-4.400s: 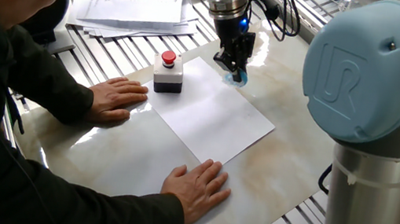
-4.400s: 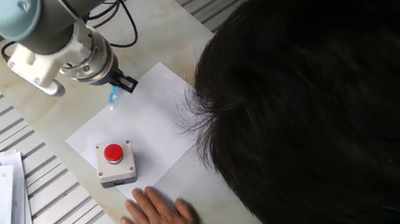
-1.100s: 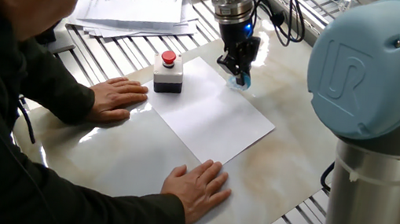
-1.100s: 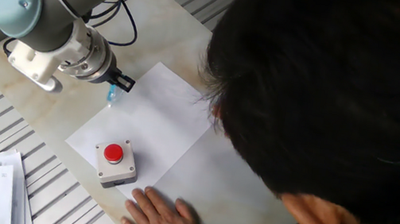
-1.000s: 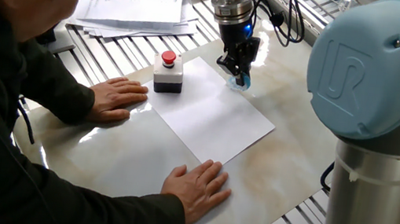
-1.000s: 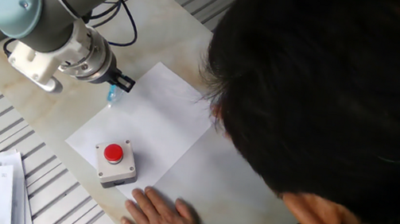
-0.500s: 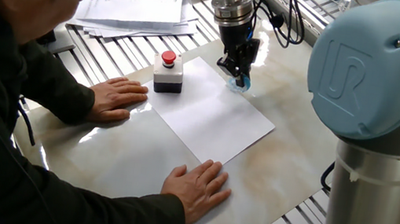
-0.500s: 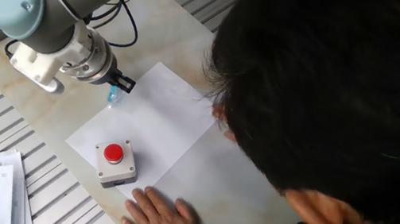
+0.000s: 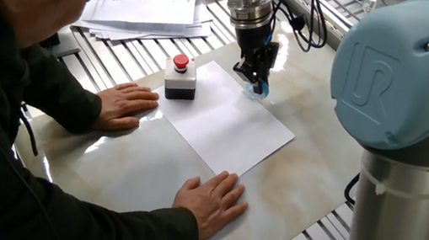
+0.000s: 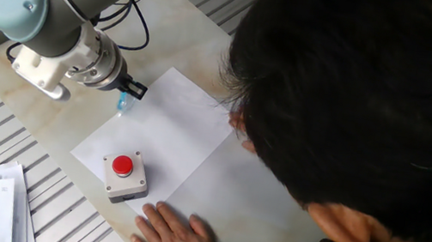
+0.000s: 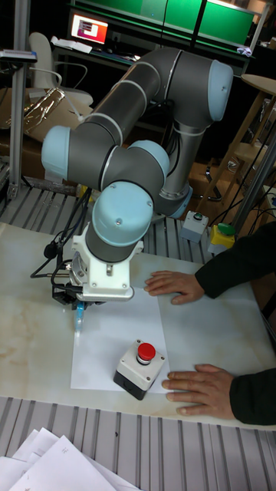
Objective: Use the correction tape on paper
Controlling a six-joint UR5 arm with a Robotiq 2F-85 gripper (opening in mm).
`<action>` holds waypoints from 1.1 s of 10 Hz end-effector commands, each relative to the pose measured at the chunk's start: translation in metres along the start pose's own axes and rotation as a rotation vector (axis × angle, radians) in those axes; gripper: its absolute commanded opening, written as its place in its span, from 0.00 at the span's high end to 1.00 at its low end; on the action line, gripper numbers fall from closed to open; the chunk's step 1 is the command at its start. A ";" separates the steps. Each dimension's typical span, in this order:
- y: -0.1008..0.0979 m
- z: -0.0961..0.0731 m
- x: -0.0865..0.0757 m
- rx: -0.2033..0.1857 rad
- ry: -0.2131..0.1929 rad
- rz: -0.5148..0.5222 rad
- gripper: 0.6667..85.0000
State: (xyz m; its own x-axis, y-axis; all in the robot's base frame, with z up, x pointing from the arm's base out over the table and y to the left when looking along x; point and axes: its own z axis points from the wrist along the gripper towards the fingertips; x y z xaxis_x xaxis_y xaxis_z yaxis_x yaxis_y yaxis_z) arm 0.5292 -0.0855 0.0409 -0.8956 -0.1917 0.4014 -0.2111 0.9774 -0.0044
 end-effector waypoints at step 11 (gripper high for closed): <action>0.002 0.004 0.006 -0.023 -0.011 -0.019 0.99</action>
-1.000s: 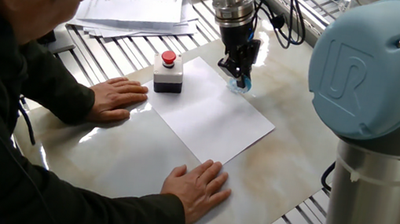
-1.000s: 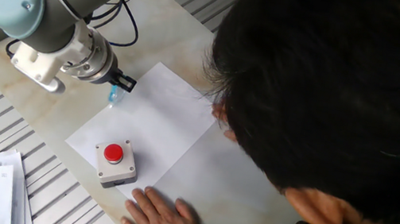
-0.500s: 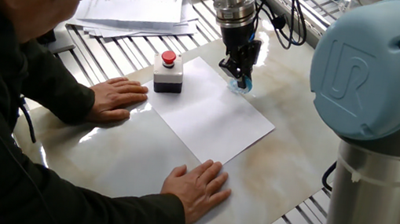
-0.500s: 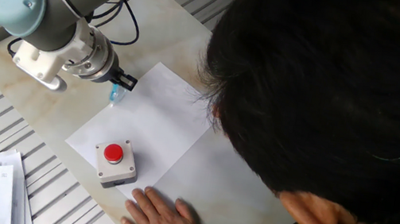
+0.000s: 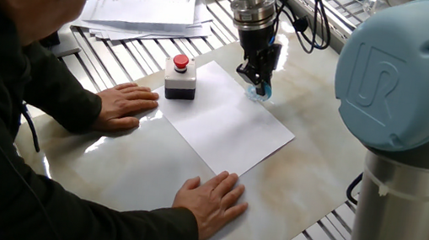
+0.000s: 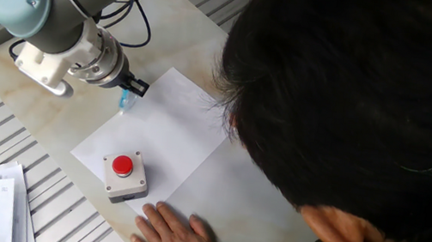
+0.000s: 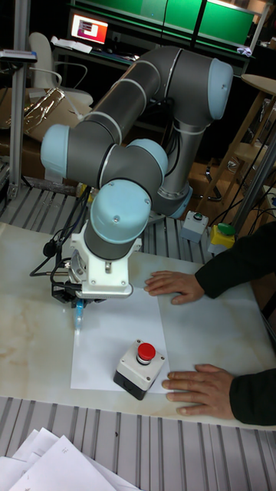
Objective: Use the correction tape on paper
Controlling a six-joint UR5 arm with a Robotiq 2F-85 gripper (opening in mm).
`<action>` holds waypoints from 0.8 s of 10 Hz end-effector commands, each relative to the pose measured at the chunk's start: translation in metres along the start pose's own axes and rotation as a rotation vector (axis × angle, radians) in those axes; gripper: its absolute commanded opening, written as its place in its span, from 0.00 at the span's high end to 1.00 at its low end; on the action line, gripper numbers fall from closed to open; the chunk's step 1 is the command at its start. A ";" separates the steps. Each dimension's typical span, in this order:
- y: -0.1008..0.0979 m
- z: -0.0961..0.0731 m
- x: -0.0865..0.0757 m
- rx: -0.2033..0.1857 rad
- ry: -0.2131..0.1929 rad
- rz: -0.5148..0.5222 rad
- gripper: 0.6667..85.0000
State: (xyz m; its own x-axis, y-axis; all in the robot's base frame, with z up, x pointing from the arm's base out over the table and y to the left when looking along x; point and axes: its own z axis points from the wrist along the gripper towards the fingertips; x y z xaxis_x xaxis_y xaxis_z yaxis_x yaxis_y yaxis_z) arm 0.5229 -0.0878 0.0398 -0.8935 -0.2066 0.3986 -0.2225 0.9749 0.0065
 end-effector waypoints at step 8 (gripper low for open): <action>0.006 0.001 0.006 -0.032 0.007 -0.003 0.99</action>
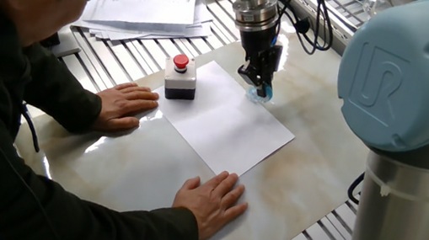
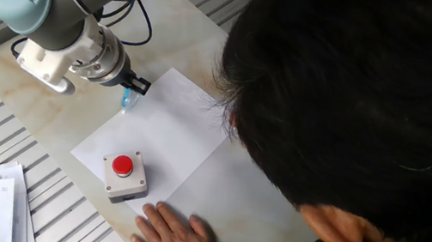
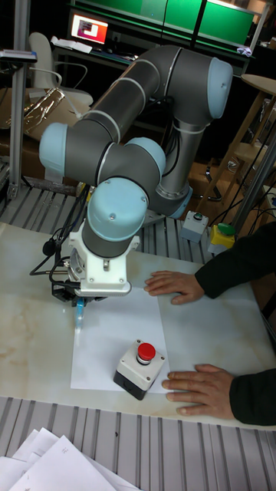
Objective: Use the correction tape on paper
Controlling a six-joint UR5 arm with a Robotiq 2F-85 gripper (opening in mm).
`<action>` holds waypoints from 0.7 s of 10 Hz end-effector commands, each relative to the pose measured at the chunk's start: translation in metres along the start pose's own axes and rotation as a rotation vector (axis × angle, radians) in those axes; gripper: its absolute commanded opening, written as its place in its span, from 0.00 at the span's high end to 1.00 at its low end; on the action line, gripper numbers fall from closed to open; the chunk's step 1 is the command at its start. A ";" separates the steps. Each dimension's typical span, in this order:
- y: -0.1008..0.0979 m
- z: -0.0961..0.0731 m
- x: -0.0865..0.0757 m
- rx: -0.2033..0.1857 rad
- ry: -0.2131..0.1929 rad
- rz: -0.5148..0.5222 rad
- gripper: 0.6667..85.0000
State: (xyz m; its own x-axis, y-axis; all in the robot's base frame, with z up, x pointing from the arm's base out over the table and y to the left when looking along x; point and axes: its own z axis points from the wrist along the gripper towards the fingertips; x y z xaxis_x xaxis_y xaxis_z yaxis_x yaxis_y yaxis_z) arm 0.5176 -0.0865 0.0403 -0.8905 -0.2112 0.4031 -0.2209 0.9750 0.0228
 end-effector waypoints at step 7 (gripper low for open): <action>0.008 -0.015 0.005 -0.001 0.028 0.020 0.99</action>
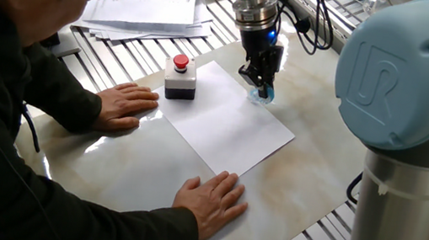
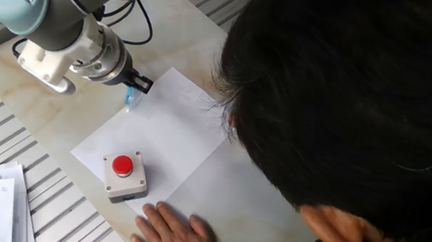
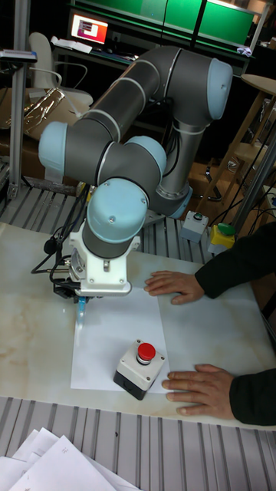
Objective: Use the correction tape on paper
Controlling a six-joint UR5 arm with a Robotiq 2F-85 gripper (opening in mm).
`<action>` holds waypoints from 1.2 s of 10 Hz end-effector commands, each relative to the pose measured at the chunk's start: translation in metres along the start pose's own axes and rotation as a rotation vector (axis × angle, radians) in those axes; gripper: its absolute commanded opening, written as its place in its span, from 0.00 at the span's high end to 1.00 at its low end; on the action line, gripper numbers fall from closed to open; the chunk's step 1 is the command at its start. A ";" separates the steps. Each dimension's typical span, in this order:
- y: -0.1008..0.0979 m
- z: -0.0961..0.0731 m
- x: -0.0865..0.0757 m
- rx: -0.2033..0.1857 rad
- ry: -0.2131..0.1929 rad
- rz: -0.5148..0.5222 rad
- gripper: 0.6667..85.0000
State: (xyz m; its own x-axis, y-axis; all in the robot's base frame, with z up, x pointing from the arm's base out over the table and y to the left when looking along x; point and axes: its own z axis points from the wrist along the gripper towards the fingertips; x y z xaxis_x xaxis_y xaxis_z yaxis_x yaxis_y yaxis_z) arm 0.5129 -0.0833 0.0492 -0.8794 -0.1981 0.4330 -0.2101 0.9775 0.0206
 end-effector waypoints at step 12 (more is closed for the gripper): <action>0.052 -0.041 -0.085 -0.097 -0.261 -0.021 0.55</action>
State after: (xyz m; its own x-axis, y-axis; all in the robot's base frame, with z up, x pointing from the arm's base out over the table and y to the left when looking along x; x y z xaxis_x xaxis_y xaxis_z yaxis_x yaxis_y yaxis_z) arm 0.5754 -0.0248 0.0549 -0.9480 -0.1904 0.2549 -0.1742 0.9811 0.0848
